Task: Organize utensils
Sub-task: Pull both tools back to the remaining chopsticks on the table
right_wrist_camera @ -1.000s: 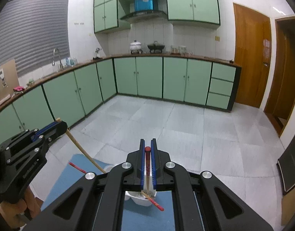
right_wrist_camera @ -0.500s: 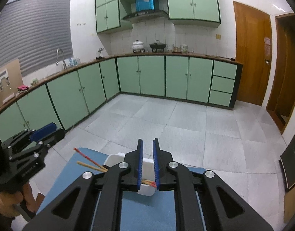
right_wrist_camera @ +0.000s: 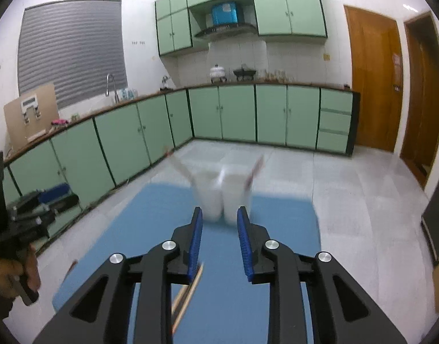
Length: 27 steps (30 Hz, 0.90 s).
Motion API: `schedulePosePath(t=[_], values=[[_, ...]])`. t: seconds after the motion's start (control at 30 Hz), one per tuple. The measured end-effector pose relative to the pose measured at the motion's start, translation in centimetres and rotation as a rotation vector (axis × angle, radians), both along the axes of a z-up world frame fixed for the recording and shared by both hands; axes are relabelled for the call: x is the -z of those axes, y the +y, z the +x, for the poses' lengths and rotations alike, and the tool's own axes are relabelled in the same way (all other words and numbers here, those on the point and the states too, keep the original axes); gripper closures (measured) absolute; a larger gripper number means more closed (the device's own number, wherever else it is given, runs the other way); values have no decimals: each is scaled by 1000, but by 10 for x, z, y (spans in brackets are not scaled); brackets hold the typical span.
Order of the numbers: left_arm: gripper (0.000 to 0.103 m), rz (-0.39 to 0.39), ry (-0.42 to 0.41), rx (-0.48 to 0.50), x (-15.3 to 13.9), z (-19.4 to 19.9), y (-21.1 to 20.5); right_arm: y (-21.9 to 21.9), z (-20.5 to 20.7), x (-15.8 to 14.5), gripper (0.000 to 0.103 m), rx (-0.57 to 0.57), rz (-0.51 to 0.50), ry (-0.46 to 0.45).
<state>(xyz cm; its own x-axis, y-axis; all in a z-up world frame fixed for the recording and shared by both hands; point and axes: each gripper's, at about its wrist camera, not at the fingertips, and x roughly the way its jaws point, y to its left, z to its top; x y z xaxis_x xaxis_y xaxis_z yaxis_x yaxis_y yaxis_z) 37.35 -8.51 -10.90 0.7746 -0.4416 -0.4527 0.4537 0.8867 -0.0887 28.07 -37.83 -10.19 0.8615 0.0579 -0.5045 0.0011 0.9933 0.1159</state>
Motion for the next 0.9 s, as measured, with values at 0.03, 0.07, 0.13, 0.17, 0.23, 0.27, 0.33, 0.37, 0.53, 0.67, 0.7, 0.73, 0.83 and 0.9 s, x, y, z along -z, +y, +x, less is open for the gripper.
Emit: schedulePosePath(t=[0.03, 0.07, 0.13, 0.17, 0.23, 0.27, 0.33, 0.37, 0.53, 0.67, 0.7, 0.73, 0.83, 0.9], values=[[43, -2, 12, -8, 11, -9, 6, 6, -13, 18, 78, 2, 2, 14], [43, -1, 21, -22, 25, -21, 12, 15, -30, 43, 78, 0, 3, 37], [42, 28, 35, -28, 52, -44, 19, 25, -53, 77, 78, 9, 22, 76], [42, 39, 44, -30, 63, -53, 21, 31, -66, 101, 78, 22, 48, 109], [42, 63, 67, -41, 85, -71, 26, 42, -81, 131, 78, 27, 92, 168], [42, 57, 81, -56, 93, -79, 31, 47, -85, 140, 78, 27, 100, 183], [42, 24, 118, -82, 103, -88, 42, 64, -94, 158, 78, 16, 103, 210], [42, 13, 129, -91, 106, -92, 45, 71, -96, 162, 78, 7, 103, 214], [42, 22, 135, -95, 114, -105, 46, 98, -93, 172, 78, -49, 51, 230], [42, 23, 152, -94, 119, -105, 43, 105, -83, 174, 77, -54, 6, 211], [42, 28, 153, -93, 121, -105, 42, 104, -81, 175, 77, -49, 5, 206], [42, 32, 155, -92, 122, -103, 40, 105, -79, 174, 79, -46, 3, 203], [42, 42, 164, -85, 127, -102, 35, 99, -78, 175, 80, -21, 0, 195], [42, 49, 174, -71, 132, -102, 31, 91, -79, 177, 81, 1, 12, 194]])
